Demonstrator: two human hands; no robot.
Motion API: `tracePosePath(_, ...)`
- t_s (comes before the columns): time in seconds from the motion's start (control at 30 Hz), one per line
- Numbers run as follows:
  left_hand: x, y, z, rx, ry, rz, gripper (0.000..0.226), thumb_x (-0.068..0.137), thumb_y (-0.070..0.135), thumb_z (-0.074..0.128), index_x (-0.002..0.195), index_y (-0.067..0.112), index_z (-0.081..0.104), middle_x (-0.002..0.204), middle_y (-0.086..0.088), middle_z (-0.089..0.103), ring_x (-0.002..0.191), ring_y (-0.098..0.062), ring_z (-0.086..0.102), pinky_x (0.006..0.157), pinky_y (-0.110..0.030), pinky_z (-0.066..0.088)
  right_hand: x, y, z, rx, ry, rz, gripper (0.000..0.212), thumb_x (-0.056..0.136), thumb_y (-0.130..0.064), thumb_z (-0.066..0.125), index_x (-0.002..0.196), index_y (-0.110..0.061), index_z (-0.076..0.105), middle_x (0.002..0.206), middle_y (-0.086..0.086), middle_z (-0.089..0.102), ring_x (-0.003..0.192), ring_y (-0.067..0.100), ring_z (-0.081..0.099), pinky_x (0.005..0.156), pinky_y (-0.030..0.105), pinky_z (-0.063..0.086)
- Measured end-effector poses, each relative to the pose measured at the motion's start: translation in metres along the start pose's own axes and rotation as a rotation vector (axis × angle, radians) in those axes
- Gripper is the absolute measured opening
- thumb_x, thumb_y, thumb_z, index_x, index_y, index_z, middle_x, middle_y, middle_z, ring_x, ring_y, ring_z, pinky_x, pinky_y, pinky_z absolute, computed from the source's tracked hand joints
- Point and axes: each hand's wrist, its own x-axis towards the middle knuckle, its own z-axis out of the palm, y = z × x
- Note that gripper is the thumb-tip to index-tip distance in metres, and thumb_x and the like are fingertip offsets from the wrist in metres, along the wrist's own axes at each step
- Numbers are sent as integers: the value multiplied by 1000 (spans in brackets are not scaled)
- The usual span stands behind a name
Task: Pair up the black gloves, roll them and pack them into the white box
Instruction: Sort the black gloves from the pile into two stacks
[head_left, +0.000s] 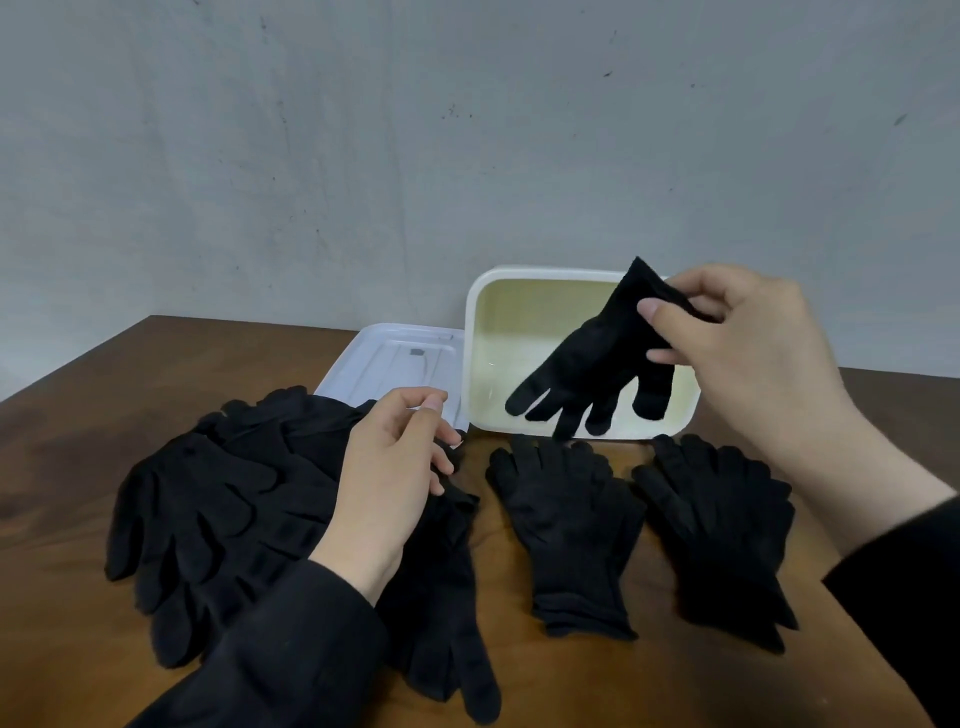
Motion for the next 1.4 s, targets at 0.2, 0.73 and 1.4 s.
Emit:
tracePosePath(0.2, -1, 4, -2, 33, 1, 44, 16, 100, 24, 53, 99, 25, 69, 74, 1, 69, 61, -16, 57, 54, -30, 48, -70, 39, 26, -252, -40, -155, 9, 86, -37, 70, 94, -34, 73, 82, -20, 73, 78, -3, 64, 71, 7, 45)
tracePosePath(0.73, -3, -2, -8, 648, -210, 239, 22, 97, 40, 52, 83, 30, 65, 73, 12, 65, 70, -3, 59, 68, -27, 50, -131, 112, 62, -238, -376, -317, 34, 99, -51, 39, 101, -38, 70, 134, -31, 56, 133, -12, 41, 114, 17, 28)
tracePosePath(1.4, 47, -8, -164, 1148, 338, -183, 40, 85, 60, 57, 114, 32, 62, 114, 1, 67, 102, -29, 62, 82, -39, 50, -129, 112, 61, -142, -432, -219, 20, 88, -37, 56, 100, -42, 71, 129, -44, 51, 128, -20, 41, 107, 0, 20)
